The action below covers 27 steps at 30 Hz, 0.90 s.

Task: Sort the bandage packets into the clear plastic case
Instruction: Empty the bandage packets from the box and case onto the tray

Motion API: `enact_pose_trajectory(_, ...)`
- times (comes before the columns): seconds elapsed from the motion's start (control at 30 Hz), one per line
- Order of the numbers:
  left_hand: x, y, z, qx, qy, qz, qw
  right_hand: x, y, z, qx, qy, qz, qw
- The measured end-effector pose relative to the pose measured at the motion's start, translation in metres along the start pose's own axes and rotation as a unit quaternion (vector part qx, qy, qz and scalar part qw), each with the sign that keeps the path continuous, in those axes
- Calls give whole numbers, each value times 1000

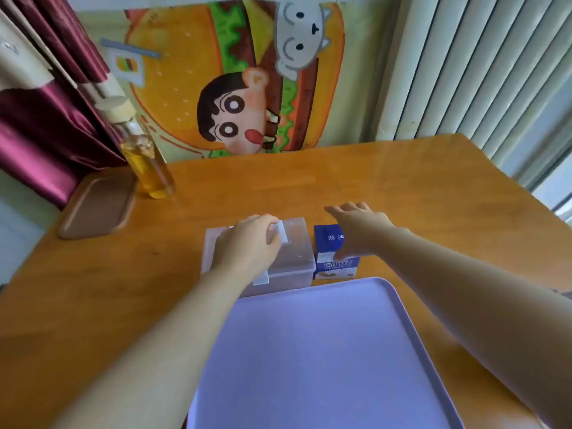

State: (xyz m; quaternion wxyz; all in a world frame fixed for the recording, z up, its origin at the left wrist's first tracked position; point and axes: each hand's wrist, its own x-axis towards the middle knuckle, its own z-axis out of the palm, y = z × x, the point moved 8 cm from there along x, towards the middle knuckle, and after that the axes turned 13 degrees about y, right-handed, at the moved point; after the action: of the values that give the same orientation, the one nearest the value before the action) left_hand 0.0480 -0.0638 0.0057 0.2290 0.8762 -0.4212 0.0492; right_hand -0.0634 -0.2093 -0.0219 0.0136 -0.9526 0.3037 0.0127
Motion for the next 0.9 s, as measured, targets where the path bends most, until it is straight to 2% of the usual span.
enact_pose_trajectory(0.2, -9, -9, 27, -45, 96, 30, 994, 23, -3, 29, -14, 38, -10, 999)
enact_pose_trajectory(0.37, -22, -7, 38, -24, 179, 82, 980, 23, -2, 33, -3, 97, -4, 995)
enact_pose_trajectory(0.47, -32, -4, 34, -18, 188, 103, 977, 2, 7, 17, 3, 189, 23, 982)
enact_pose_trajectory(0.57, -60, 0, 15, -45, 207, 104, 972, -43, 16, -9, 3, 318, 42, 947)
enact_pose_trajectory(0.73, -114, 6, -12, -121, 176, 117, 970, -111, 22, -48, 76, 402, 41, 912)
enact_pose_trajectory(0.83, -143, 6, -22, -188, 141, 109, 966, -156, 9, -62, 176, 433, 24, 884)
enact_pose_trajectory(0.9, -162, 9, -22, -233, 115, 102, 960, -180, -3, -60, 267, 422, 8, 866)
